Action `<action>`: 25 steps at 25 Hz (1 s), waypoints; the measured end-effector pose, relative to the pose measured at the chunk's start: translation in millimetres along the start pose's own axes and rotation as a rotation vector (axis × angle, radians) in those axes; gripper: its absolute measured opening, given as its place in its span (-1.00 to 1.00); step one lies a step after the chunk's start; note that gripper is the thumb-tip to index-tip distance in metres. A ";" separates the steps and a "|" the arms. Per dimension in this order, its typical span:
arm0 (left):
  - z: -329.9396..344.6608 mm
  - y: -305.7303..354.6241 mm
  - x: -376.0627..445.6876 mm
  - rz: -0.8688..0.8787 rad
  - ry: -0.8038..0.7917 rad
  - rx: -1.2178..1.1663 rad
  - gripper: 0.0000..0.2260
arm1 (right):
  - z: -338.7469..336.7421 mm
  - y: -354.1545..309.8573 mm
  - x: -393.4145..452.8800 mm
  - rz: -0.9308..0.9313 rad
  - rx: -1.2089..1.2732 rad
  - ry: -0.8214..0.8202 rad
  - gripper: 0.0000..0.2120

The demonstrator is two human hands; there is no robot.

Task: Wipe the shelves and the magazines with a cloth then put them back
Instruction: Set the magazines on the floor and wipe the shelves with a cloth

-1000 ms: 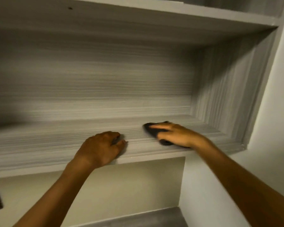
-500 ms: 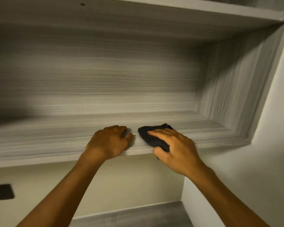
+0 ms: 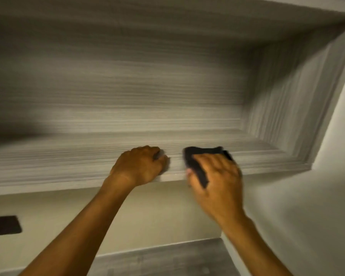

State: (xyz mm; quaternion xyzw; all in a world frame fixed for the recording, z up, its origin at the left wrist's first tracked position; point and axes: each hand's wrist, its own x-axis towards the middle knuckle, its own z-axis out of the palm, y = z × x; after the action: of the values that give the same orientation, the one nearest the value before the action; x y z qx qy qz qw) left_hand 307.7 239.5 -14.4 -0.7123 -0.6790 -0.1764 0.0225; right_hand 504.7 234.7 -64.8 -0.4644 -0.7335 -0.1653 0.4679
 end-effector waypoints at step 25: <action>-31.9 -66.9 -37.6 -0.216 -0.091 0.057 -0.50 | -22.2 36.2 36.2 0.052 0.255 -0.486 -0.55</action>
State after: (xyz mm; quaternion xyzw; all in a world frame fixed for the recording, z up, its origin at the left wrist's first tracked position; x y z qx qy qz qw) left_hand 234.9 199.9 -9.1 -0.6414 -0.7567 -0.1262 -0.0073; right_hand 542.0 257.4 -30.0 -0.4465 -0.8270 0.0569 0.3370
